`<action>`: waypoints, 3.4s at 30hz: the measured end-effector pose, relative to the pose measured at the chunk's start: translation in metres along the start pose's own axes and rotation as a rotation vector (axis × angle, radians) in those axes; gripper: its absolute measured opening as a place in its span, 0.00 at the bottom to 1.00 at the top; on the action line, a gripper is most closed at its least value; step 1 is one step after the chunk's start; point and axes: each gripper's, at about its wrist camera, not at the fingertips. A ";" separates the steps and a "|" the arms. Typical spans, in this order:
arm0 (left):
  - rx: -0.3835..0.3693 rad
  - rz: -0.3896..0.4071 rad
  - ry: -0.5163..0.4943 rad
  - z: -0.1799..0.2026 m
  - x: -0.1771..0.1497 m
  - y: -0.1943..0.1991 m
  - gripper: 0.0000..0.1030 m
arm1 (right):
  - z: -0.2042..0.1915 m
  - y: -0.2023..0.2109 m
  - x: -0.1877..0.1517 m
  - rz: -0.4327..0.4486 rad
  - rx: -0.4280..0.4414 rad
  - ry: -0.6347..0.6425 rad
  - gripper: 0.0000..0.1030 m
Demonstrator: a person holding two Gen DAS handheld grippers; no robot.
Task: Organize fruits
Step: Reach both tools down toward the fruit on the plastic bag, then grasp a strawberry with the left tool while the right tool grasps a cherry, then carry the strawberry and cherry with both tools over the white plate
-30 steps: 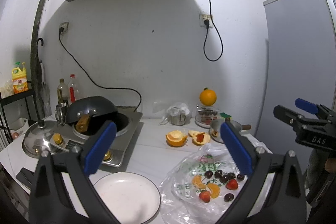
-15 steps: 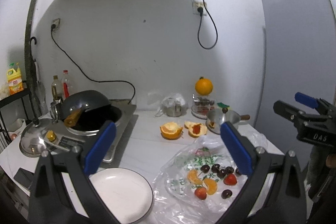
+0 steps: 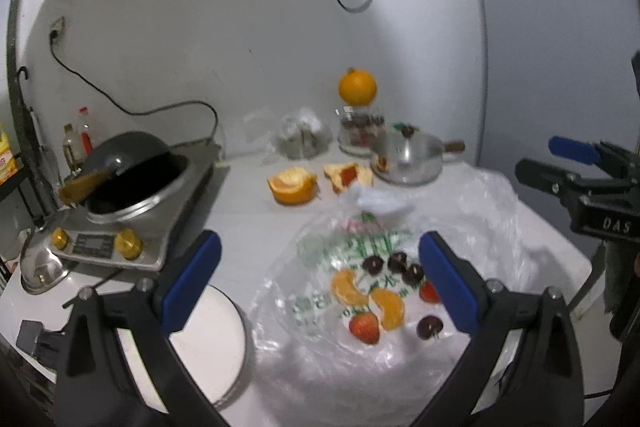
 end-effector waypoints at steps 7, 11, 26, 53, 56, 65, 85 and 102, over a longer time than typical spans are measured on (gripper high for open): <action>-0.024 -0.091 -0.042 0.019 -0.023 -0.032 0.96 | 0.010 -0.020 -0.023 -0.062 0.039 -0.018 0.74; -0.050 -0.160 -0.056 0.027 -0.036 -0.049 0.85 | 0.014 -0.033 -0.035 -0.107 0.066 -0.023 0.67; -0.086 -0.325 -0.075 0.038 -0.066 -0.094 0.54 | 0.008 -0.079 -0.065 -0.225 0.172 0.019 0.43; -0.179 -0.406 -0.019 0.025 -0.085 -0.116 0.31 | 0.001 -0.130 -0.089 -0.380 0.195 0.062 0.27; -0.190 -0.398 -0.020 0.024 -0.086 -0.112 0.31 | 0.000 -0.128 -0.088 -0.377 0.187 0.063 0.26; -0.246 -0.294 -0.011 0.018 -0.070 -0.085 0.31 | -0.003 -0.104 -0.070 -0.316 0.161 0.062 0.26; -0.222 -0.150 0.057 -0.041 -0.058 -0.025 0.31 | -0.070 -0.062 -0.027 -0.208 0.196 0.131 0.26; -0.182 -0.115 0.129 -0.102 -0.074 -0.001 0.31 | -0.147 -0.060 -0.018 -0.213 0.245 0.215 0.26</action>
Point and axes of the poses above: each gripper's, at about its wrist camera, not at the fingertips, and y roughly against the way its jaws point, z to its right, x to its top
